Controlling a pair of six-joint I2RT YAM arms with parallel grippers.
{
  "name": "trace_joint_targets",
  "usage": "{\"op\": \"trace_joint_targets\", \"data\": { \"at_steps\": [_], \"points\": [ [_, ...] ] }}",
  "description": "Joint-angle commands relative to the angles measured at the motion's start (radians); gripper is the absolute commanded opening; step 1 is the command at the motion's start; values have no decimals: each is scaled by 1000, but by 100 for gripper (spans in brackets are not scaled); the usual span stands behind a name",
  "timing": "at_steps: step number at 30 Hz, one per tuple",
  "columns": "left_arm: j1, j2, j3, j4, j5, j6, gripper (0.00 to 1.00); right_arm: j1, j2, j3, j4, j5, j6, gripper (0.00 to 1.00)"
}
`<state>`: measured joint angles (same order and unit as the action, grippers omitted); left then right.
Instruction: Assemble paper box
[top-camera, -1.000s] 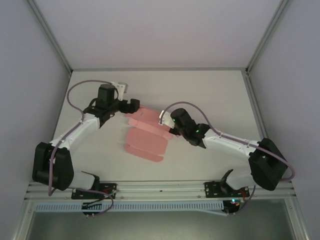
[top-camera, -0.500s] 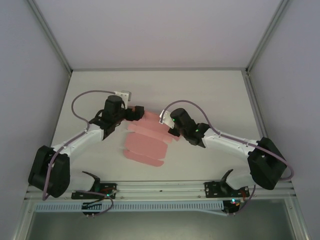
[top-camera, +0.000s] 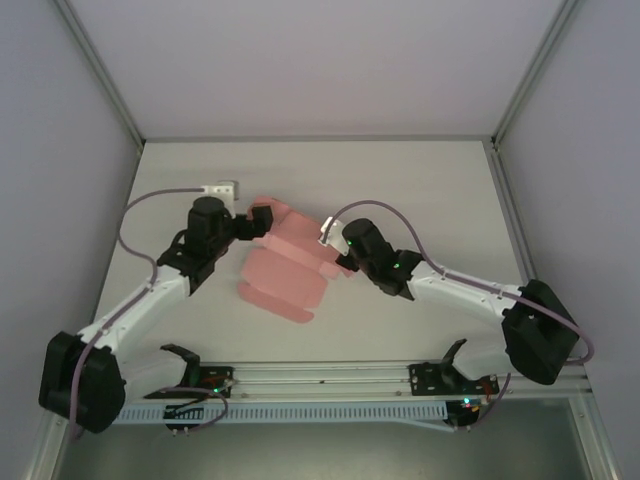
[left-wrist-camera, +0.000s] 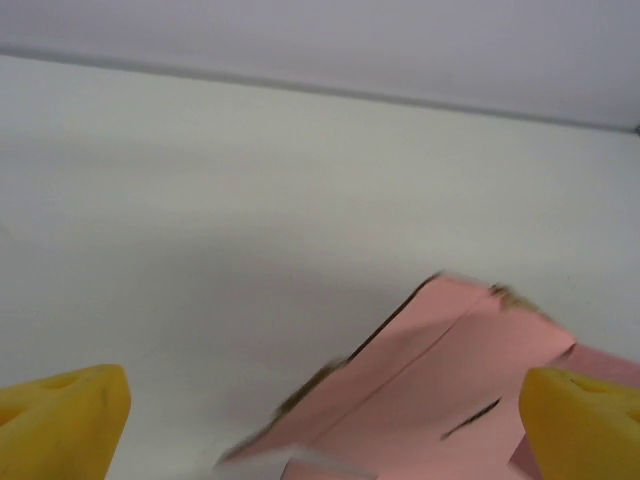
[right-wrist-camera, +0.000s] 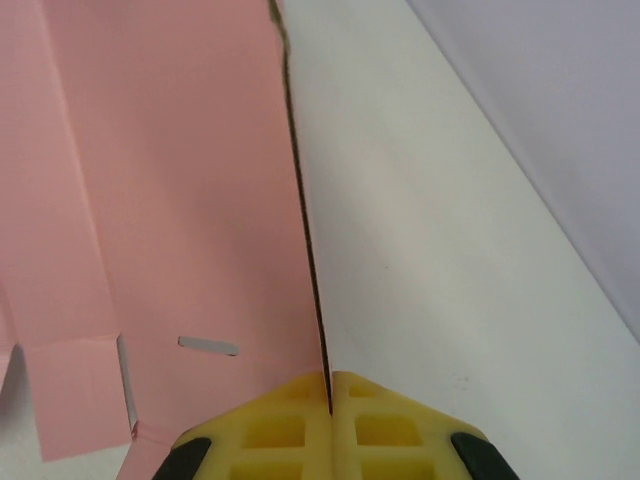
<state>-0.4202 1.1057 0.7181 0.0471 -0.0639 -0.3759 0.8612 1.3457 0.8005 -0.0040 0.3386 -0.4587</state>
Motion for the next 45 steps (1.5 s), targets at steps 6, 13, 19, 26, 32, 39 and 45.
{"op": "trace_joint_targets", "data": {
  "at_steps": [6, 13, 19, 26, 32, 39, 45],
  "points": [
    [198, -87, -190, 119, 418, -46, 99, -17, -38, -30, 34, -7, 63, 0],
    [296, 101, -241, 378, 731, -47, 75, -48, -46, -27, 30, -93, 91, 0],
    [295, 209, -212, 437, 777, -28, 51, -62, -44, -26, 36, -111, 106, 0],
    [292, 269, -202, 473, 796, -14, 34, -66, -44, -25, 36, -145, 114, 0],
    [283, 282, -200, 514, 803, -17, 1, -67, -32, -11, 18, -139, 117, 0],
    [39, 154, -140, 226, 365, 249, 0, -66, -10, 7, 2, -138, 134, 0],
    [-184, 119, -111, 159, 26, 340, 0, -46, 7, 22, -11, -132, 115, 0]
  ]
}}
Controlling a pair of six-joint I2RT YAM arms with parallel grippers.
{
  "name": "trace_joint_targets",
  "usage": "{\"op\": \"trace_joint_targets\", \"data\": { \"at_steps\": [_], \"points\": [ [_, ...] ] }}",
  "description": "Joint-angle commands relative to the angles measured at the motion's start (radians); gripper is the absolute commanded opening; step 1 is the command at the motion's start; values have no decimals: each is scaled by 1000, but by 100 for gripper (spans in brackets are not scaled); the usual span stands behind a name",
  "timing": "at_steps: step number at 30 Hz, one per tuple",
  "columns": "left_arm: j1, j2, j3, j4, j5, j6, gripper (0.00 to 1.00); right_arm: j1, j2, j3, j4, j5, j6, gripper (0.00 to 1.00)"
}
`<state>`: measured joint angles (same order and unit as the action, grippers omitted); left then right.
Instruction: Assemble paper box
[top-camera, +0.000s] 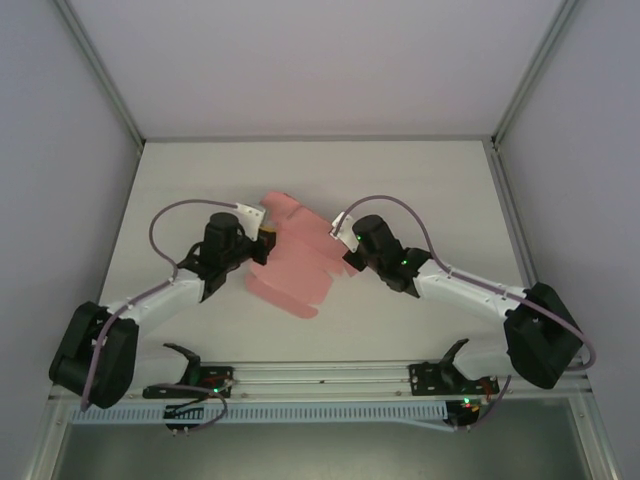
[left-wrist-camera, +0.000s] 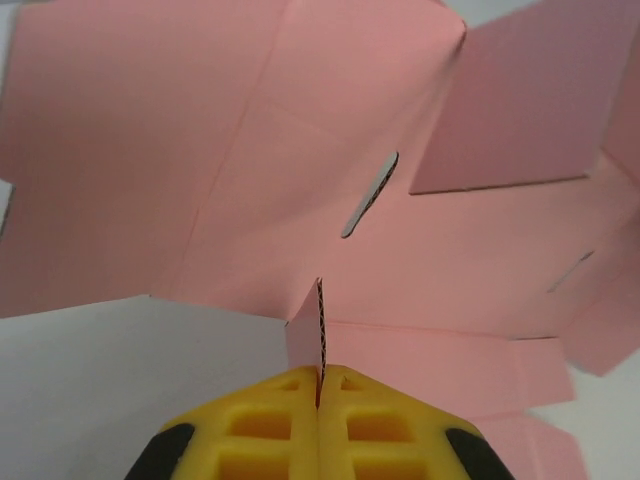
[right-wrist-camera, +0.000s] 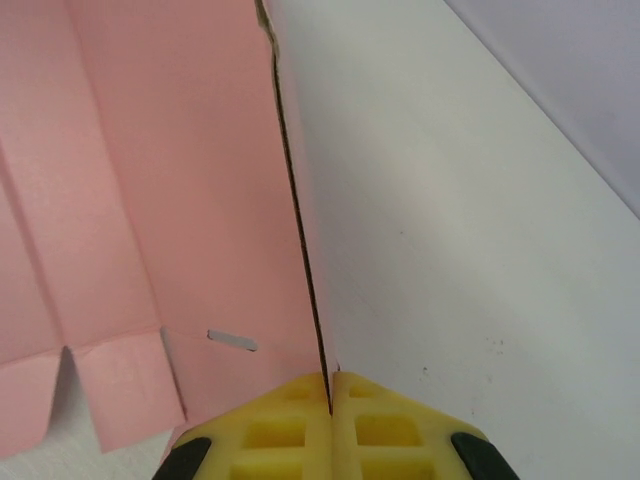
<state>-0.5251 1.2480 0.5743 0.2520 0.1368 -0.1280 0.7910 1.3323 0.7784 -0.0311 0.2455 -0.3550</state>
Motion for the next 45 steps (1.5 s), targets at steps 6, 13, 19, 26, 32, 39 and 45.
{"op": "trace_joint_targets", "data": {
  "at_steps": [6, 13, 19, 26, 32, 39, 45],
  "points": [
    [-246, 59, 71, -28, -405, 154, 0, 59, 26, 57, -1, -14, -32, 0],
    [-412, 214, 126, 34, -597, 195, 0, 89, 25, 50, -5, -2, -74, 0],
    [-434, 272, 138, 70, -642, 171, 0, 109, 9, 24, 6, 43, -110, 0],
    [-413, 179, 66, 24, -580, 80, 36, 109, 22, -5, 12, 201, -223, 0],
    [-346, -43, -30, -19, -484, 6, 92, 117, 70, -14, 48, 273, -294, 0],
    [-140, -246, -56, -98, -379, -126, 100, 148, 127, -70, 279, 422, -435, 0],
    [78, -205, -5, -145, -288, -234, 100, 183, 172, -117, 473, 503, -589, 0]
  ]
}}
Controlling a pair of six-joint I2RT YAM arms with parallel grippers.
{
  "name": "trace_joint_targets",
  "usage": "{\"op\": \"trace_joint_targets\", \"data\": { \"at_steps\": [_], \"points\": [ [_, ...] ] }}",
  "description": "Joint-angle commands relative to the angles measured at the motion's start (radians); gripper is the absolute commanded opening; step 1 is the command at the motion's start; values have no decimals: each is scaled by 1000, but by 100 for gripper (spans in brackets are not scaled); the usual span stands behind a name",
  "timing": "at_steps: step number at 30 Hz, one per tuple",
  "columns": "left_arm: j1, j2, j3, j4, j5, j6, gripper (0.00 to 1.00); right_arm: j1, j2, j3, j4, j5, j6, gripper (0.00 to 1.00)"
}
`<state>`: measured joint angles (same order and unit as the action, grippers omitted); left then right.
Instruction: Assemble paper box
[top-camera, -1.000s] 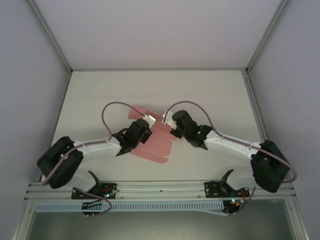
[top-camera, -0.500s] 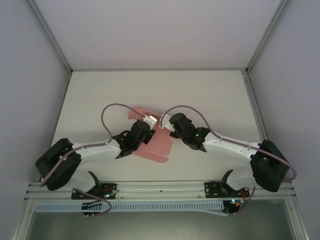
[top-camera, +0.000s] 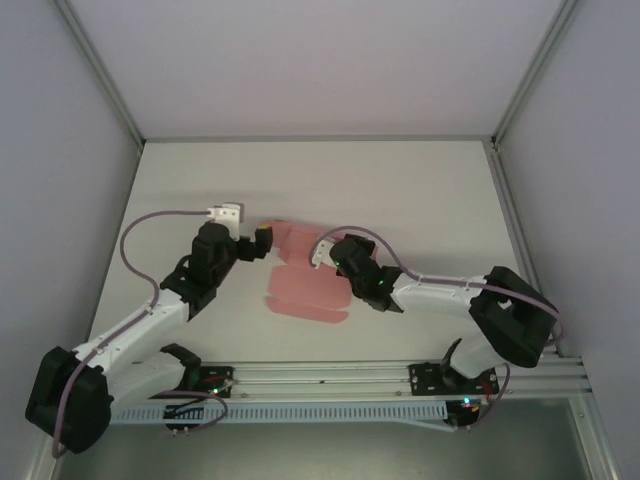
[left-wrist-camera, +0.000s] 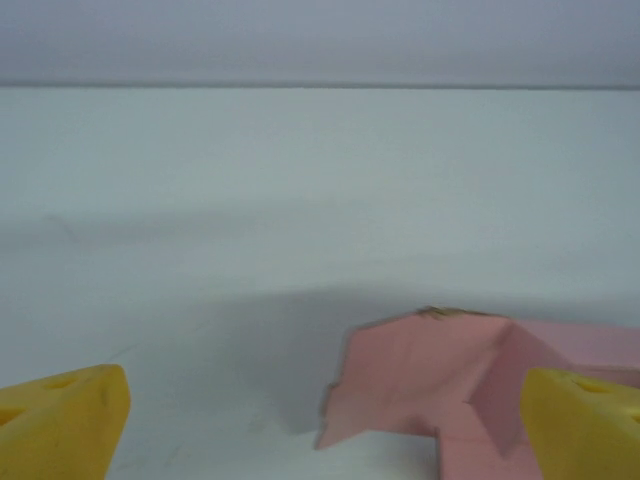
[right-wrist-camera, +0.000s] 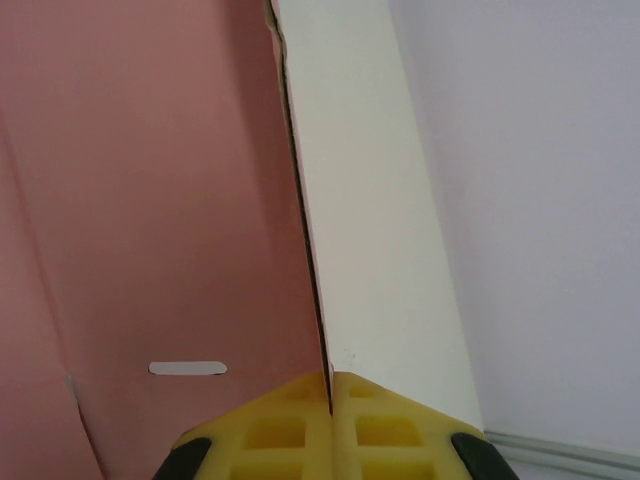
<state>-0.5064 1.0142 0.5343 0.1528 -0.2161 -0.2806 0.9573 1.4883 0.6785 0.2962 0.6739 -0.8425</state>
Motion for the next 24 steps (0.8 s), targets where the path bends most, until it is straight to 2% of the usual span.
{"op": "trace_joint_targets", "data": {
  "at_steps": [1, 7, 11, 18, 24],
  "points": [
    [96, 50, 46, -48, 75, -95, 100, 23, 20, -29, 182, 86, -128, 0],
    [259, 204, 114, -14, 153, -96, 100, 50, 50, -71, 323, 114, -243, 0],
    [333, 348, 122, 112, 273, -35, 100, 53, 76, -96, 370, 113, -241, 0],
    [345, 586, 258, 159, 432, 38, 100, 57, 91, -111, 384, 110, -191, 0],
    [344, 700, 328, 137, 576, 88, 100, 57, 82, -112, 359, 103, -161, 0]
  ]
}}
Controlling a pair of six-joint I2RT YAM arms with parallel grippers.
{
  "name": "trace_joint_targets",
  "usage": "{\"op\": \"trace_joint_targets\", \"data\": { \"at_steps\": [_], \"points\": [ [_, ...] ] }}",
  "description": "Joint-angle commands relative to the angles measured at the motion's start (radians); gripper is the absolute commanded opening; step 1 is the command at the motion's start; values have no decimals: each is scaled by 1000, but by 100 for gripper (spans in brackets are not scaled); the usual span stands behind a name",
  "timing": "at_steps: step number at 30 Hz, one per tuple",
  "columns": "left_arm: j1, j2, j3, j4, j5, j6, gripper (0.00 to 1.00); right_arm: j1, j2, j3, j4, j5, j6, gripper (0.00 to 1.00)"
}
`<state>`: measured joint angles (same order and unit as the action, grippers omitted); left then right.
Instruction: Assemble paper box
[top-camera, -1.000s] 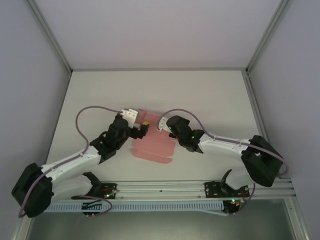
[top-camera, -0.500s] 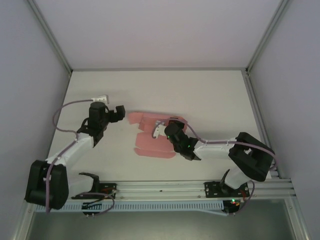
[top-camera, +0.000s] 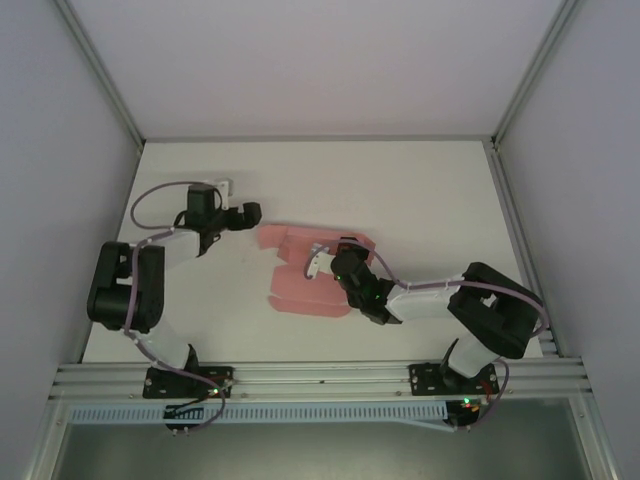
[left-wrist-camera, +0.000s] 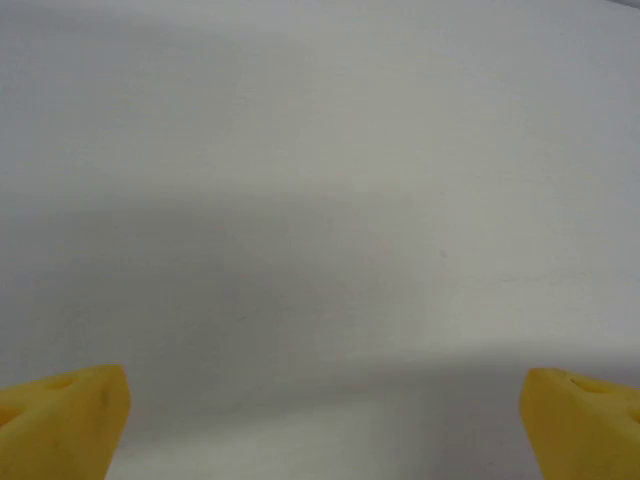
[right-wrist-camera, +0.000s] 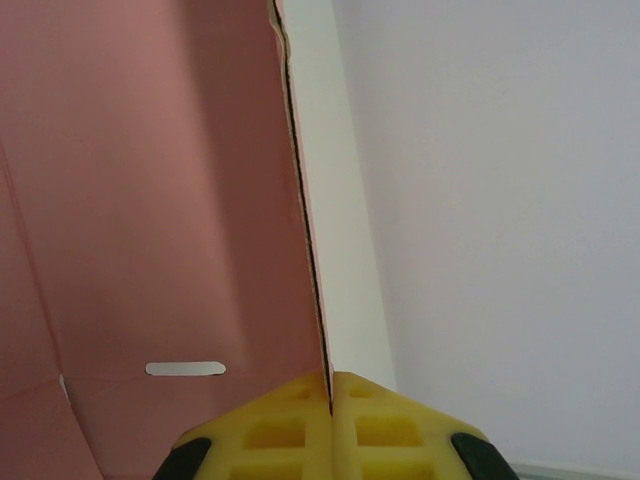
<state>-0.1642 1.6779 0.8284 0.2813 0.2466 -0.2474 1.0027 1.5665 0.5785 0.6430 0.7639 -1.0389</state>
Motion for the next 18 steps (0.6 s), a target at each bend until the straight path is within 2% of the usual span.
{"op": "trace_joint_targets", "data": {
  "at_steps": [1, 5, 11, 18],
  "points": [
    [0, 51, 47, -20, 126, 65, 98, 11, 3, -10, 8, 15, 40, 0],
    [-13, 51, 28, -61, 206, 92, 88, 11, 2, -11, 5, 20, 65, 0],
    [-87, -78, -87, -54, 237, 148, 87, 11, -5, -6, -14, 31, 92, 0],
    [-163, -222, -202, -30, 234, 132, 68, 18, -9, -14, -34, 40, 88, 0]
  ]
}}
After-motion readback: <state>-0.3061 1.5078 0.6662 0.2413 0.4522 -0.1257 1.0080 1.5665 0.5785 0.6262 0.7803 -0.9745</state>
